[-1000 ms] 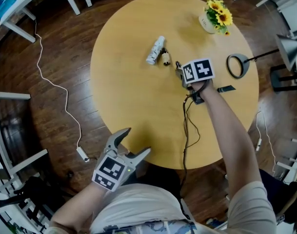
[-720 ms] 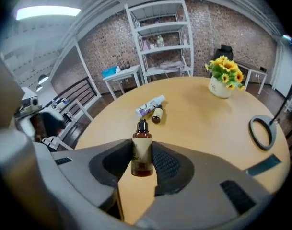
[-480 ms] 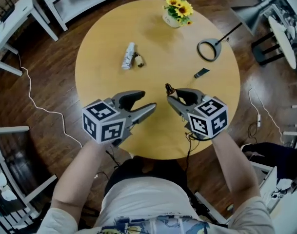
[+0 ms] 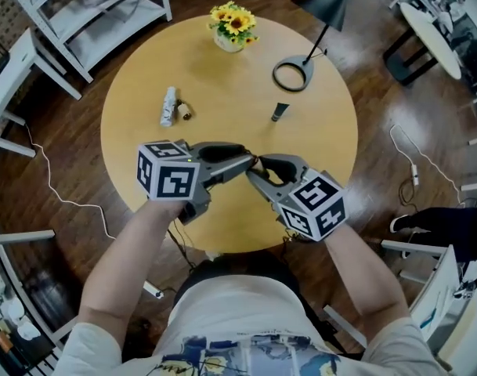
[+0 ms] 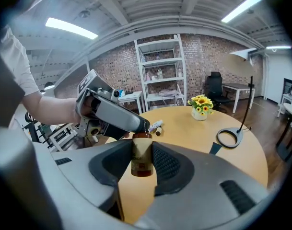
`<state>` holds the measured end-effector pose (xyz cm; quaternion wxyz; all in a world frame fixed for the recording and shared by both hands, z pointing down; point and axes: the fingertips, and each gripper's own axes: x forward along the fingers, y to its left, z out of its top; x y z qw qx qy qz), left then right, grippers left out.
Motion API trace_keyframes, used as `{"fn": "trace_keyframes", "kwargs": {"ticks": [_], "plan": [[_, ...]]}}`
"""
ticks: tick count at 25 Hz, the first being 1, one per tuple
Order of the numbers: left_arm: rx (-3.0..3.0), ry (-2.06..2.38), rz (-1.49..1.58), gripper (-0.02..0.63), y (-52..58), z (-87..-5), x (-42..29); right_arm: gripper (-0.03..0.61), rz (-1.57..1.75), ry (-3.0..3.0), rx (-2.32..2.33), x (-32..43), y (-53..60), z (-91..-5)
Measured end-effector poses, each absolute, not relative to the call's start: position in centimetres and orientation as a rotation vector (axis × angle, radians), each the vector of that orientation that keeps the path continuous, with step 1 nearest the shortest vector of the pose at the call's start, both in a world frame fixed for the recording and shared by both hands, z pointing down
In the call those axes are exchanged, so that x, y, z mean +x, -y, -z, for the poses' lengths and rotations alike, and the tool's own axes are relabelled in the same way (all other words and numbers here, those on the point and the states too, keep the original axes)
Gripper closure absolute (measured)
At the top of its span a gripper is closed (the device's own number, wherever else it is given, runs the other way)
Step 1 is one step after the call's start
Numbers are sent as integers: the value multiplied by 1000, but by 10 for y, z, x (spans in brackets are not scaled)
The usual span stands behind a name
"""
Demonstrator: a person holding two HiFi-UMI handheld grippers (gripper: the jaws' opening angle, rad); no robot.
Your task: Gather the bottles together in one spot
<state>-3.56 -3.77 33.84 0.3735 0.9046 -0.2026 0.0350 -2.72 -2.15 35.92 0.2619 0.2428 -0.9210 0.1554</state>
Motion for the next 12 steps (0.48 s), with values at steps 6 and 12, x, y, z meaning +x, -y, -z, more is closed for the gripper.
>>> {"fn": "trace_keyframes", "kwargs": {"ticks": [6,12], "plan": [[2291,490,-185,528,41,-340,15,420,-433,2521,636,17,25,-363],[2345,511,-341,535,44,-344,54,419,-462,2571,616,49,30,-375]]}}
